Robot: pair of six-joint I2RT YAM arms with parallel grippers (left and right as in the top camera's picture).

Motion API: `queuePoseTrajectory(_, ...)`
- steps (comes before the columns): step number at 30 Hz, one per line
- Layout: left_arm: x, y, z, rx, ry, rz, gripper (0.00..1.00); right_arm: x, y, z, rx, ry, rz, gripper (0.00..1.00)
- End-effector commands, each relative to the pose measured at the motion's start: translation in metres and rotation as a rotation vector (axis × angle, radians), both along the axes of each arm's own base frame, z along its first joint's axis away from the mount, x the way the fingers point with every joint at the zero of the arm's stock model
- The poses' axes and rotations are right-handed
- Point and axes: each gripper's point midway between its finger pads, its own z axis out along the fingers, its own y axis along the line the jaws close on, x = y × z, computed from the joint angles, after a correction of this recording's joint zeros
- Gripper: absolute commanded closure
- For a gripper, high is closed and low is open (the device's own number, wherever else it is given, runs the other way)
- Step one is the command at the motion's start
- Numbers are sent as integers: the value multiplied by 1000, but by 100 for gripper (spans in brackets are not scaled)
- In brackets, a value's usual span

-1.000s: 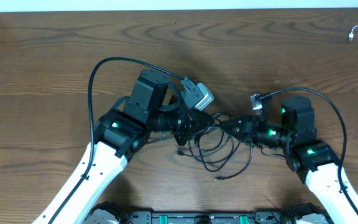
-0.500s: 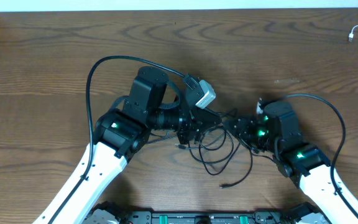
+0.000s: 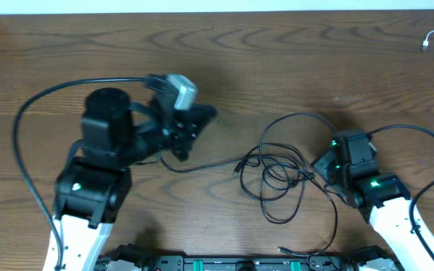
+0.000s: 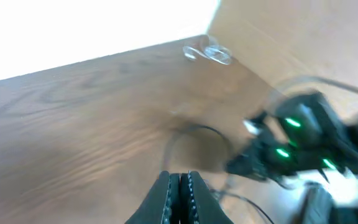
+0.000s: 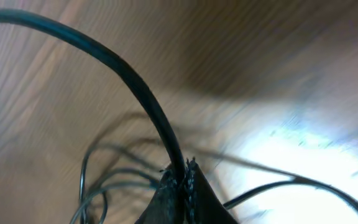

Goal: Untangle cables

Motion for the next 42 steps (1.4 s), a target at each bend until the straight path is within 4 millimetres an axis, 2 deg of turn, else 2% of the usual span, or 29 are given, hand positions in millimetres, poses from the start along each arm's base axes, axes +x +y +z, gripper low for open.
queuePoseTrajectory(1, 26, 36, -5, -49, 122, 254, 92, 7, -19, 3, -47, -22, 9, 99)
queuePoseTrajectory(4, 26, 37, -18, -56, 208, 273, 92, 19, -3, 12, 29, -87, 132, 99)
queuePoseTrajectory(8, 26, 32, -44, -36, 325, 256, 92, 41, 52, 56, 128, -367, 571, 99)
queuePoseTrajectory(11, 24, 23, -56, -45, 397, 200, 92, 42, 84, 90, 212, -555, 787, 99)
queuePoseTrajectory(16, 20, 0, -69, -86, 481, 35, 92, 32, 117, 149, 356, -824, 1013, 99)
queuePoseTrajectory(18, 18, -6, -73, -96, 499, -22, 92, 33, 119, 160, 357, -875, 1025, 99)
queuePoseTrajectory(20, 18, -10, -77, -108, 527, -51, 92, 49, 109, 154, 372, -803, 866, 98)
queuePoseTrajectory(21, 20, -11, -80, -110, 537, -54, 92, 55, 100, 142, 413, -702, 725, 98)
queuePoseTrajectory(22, 21, -11, -83, -108, 547, -54, 92, 56, 91, 120, 512, -520, 515, 98)
queuePoseTrajectory(23, 23, -12, -87, -106, 561, -52, 92, 46, 84, 93, 645, -285, 262, 99)
queuePoseTrajectory(24, 23, -12, -89, -107, 567, -53, 92, 45, 83, 89, 657, -258, 231, 99)
queuePoseTrajectory(25, 24, -12, -90, -106, 571, -53, 92, 50, 83, 95, 619, -318, 285, 99)
queuePoseTrajectory(27, 24, -12, -90, -106, 571, -53, 92, 63, 89, 120, 398, -597, 591, 99)
queuePoseTrajectory(29, 24, -12, -90, -106, 570, -53, 92, 58, 100, 135, 215, -794, 876, 99)
queuePoseTrajectory(31, 24, -12, -90, -106, 570, -53, 92, 68, 90, 133, 136, -802, 833, 99)
queuePoseTrajectory(34, 24, -12, -90, -106, 570, -53, 92, 91, 52, 115, 89, -679, 502, 99)
queuePoseTrajectory(35, 24, -12, -90, -106, 570, -53, 92, 94, 41, 109, 133, -628, 361, 99)
queuePoseTrajectory(36, 24, -12, -90, -106, 570, -53, 92, 95, 38, 108, 180, -605, 291, 99)
queuePoseTrajectory(38, 24, -12, -90, -106, 570, -53, 92, 96, 45, 115, 335, -584, 200, 99)
queuePoseTrajectory(40, 24, -12, -90, -106, 570, -53, 92, 96, 61, 137, 399, -660, 295, 99)
queuePoseTrajectory(42, 24, -12, -90, -106, 570, -53, 92, 93, 76, 162, 381, -788, 459, 99)
